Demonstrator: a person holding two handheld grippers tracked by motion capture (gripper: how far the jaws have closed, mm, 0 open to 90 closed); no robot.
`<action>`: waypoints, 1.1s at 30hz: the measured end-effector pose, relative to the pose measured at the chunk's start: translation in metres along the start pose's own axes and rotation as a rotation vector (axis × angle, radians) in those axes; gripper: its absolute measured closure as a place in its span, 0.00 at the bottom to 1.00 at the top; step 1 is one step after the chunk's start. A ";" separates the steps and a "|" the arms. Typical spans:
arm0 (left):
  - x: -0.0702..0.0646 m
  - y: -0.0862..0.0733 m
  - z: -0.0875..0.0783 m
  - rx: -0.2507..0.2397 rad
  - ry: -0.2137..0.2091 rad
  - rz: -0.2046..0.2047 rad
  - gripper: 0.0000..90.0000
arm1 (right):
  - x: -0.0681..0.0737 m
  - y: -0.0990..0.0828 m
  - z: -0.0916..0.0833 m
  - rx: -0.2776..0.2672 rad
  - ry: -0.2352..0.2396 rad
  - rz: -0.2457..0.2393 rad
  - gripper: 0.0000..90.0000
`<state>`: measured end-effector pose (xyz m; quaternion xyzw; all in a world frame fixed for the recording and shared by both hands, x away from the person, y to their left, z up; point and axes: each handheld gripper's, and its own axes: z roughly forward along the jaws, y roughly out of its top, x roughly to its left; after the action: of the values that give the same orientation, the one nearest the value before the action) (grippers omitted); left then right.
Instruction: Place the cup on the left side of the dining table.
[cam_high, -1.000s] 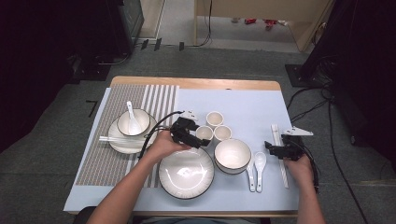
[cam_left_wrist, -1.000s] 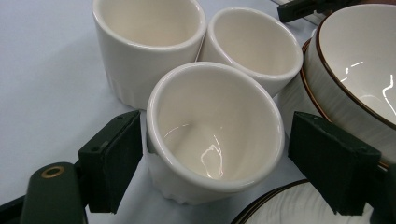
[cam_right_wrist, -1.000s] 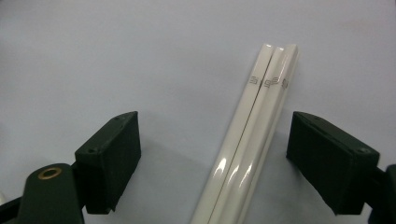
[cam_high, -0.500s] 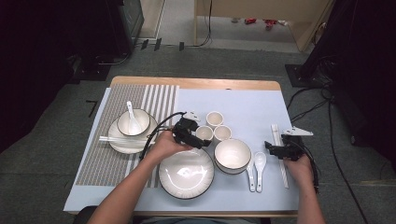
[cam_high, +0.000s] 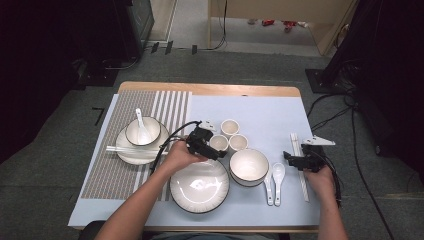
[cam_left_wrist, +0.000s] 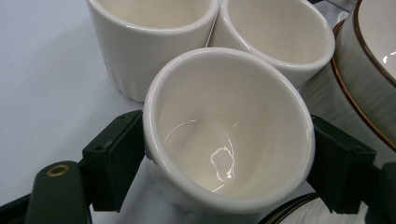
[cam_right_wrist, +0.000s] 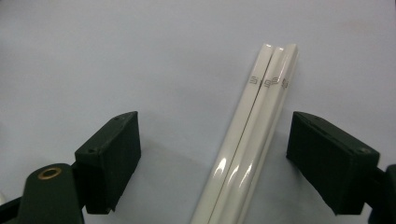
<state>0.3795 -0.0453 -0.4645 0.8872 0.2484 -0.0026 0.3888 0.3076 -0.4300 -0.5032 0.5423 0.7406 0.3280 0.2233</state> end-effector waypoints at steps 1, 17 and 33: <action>0.000 0.000 0.000 0.001 0.001 0.000 0.23 | 0.000 0.000 0.000 0.000 0.000 0.000 0.19; -0.004 0.001 0.004 0.022 0.036 0.029 0.25 | 0.000 0.000 0.000 0.000 0.000 0.000 0.19; -0.009 0.001 0.002 0.023 0.093 0.086 0.30 | 0.000 0.000 0.000 0.000 0.000 0.000 0.19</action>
<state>0.3721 -0.0513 -0.4640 0.9007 0.2279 0.0525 0.3662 0.3077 -0.4300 -0.5032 0.5424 0.7406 0.3279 0.2234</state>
